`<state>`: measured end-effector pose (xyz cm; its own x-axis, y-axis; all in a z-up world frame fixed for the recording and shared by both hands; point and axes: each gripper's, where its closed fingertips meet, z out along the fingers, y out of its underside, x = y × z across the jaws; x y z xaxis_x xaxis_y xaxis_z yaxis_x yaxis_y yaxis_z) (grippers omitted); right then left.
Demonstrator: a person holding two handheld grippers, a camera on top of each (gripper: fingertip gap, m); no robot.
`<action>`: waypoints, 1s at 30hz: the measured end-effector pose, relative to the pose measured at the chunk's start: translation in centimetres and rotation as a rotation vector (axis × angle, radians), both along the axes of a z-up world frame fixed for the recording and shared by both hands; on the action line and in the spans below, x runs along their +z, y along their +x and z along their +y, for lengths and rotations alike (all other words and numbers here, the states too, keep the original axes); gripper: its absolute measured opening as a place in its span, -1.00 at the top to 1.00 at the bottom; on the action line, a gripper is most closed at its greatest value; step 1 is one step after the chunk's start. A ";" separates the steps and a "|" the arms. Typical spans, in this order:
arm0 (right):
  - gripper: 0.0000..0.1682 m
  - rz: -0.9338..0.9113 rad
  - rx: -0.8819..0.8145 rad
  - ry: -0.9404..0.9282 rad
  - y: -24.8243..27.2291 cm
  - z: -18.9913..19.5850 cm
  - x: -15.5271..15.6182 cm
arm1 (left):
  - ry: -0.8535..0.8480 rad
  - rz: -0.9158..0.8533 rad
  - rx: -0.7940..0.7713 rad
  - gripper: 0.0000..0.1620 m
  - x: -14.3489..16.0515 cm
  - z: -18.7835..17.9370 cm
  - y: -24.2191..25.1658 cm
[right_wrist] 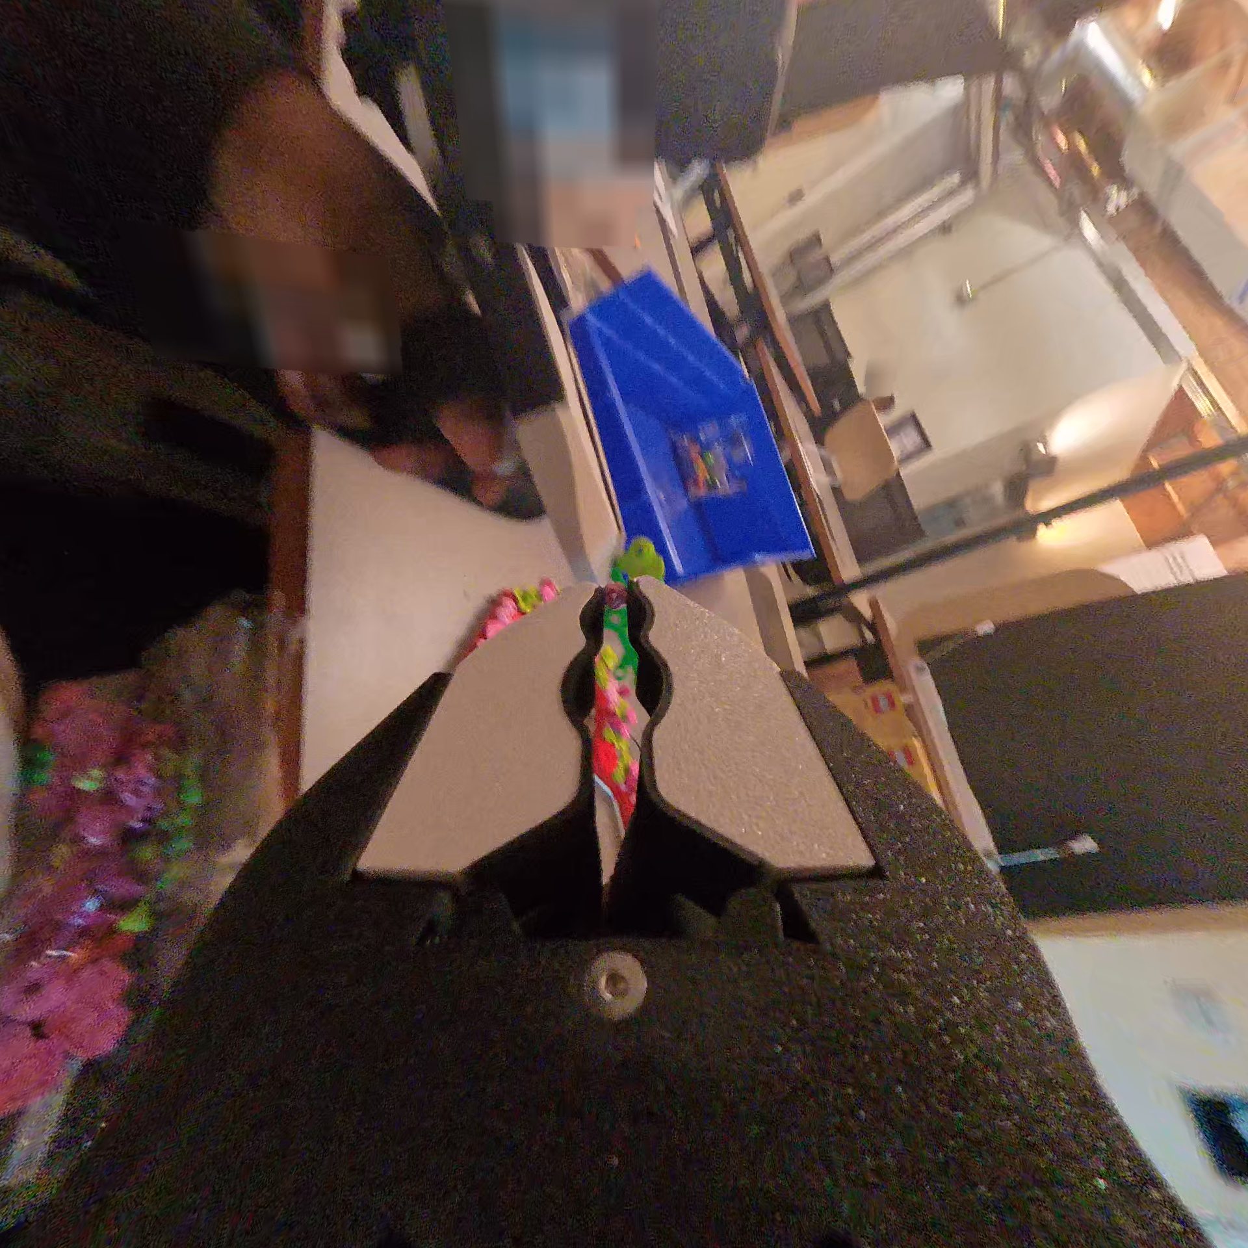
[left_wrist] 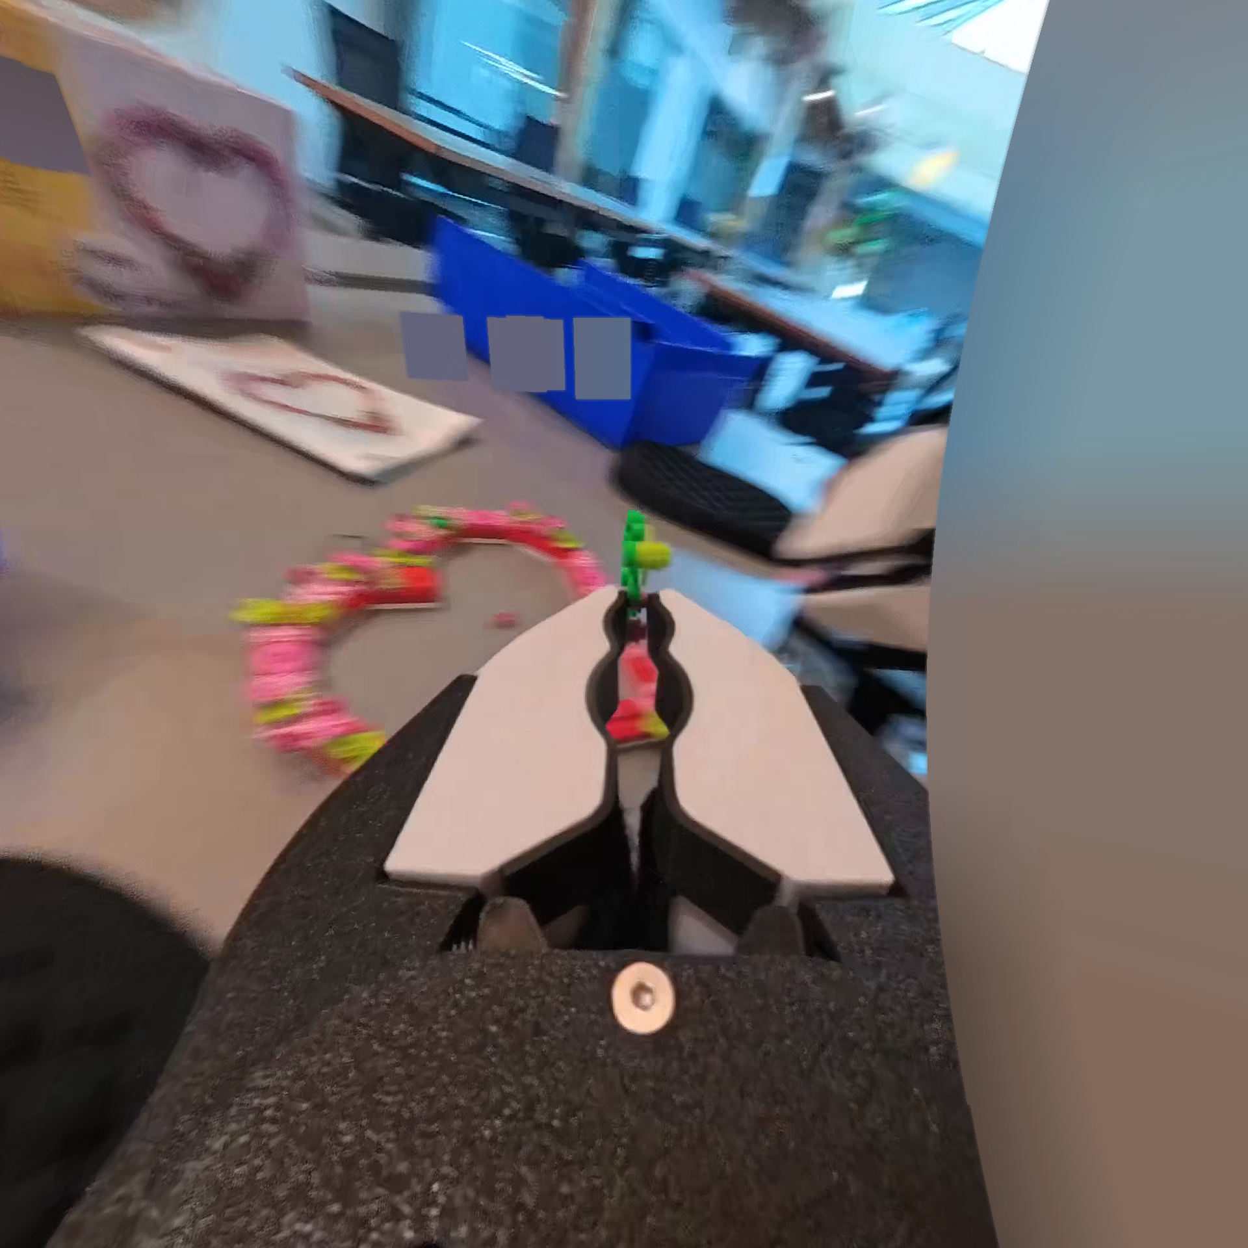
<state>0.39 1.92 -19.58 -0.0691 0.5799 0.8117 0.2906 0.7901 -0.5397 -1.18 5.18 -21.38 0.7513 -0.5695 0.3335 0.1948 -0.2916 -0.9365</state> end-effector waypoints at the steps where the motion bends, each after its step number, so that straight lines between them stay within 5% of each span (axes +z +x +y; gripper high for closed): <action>1: 0.93 0.046 0.060 -0.047 0.2 -1.2 0.6 | 0.033 0.083 0.098 0.94 -0.3 0.6 -1.8; 5: 0.92 -0.012 0.100 -0.289 1.2 -1.1 -0.5 | 0.151 0.061 0.081 0.94 2.4 -0.7 -2.6; 8: 0.92 -0.305 0.200 -0.550 2.8 -2.4 -5.3 | 0.175 0.091 0.060 0.94 3.0 -1.5 -2.9; 18: 0.92 -0.555 0.225 -0.273 2.4 -4.1 -10.0 | 0.171 0.082 0.015 0.93 2.7 -1.5 -2.0; 30: 0.76 -0.705 0.125 -0.292 4.8 -3.2 -12.5 | 0.153 0.096 -0.005 0.93 2.1 -1.5 -1.7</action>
<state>5.19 -1.31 -32.13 -0.5920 0.7176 0.3669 0.5608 0.6937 -0.4519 -2.83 3.69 -19.26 0.7724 -0.6121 0.1695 0.1007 -0.1455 -0.9842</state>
